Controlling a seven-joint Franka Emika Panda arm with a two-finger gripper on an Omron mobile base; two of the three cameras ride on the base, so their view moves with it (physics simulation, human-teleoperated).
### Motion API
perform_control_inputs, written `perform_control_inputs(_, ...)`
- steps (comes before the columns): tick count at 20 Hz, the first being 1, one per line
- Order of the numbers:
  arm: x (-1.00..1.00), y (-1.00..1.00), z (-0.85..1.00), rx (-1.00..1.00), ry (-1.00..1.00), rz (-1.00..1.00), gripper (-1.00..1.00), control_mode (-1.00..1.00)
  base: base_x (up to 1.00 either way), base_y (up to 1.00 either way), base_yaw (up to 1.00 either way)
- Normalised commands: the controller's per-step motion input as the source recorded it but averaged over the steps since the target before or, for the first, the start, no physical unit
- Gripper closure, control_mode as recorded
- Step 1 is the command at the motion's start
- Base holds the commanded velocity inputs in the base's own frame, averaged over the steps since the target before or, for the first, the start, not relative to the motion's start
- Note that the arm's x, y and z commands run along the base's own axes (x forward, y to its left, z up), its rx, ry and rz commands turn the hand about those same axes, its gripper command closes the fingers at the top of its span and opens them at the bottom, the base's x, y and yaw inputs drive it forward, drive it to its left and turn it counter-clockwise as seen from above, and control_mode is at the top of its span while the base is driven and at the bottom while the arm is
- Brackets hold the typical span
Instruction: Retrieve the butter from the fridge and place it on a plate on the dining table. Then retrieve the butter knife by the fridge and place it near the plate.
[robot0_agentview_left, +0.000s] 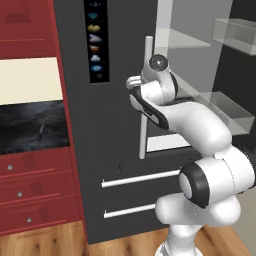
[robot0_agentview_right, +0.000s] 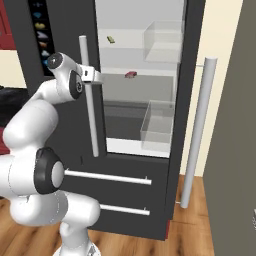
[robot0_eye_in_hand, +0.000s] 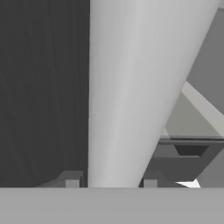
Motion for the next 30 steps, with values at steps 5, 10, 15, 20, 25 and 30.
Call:
perform_control_inputs(5,-0.53,0.14,0.00,0.00,0.00,-0.24,1.00,-1.00,0.00,0.00,0.00)
perform_control_inputs(10,-0.65,0.14,0.03,0.00,0.00,-0.22,1.00,-1.00,0.00,0.00,0.00)
perform_control_inputs(15,-0.79,0.15,0.05,0.00,0.00,-0.21,1.00,-1.00,0.00,0.00,0.00)
perform_control_inputs(20,-0.91,0.16,0.01,0.01,0.00,-0.15,1.00,-1.00,0.00,0.00,0.00)
perform_control_inputs(25,-0.81,0.37,0.00,0.00,0.00,-0.12,1.00,-1.00,0.00,0.00,0.00)
perform_control_inputs(30,-0.67,0.50,0.00,0.00,0.00,-0.08,1.00,-1.00,0.00,0.00,0.00)
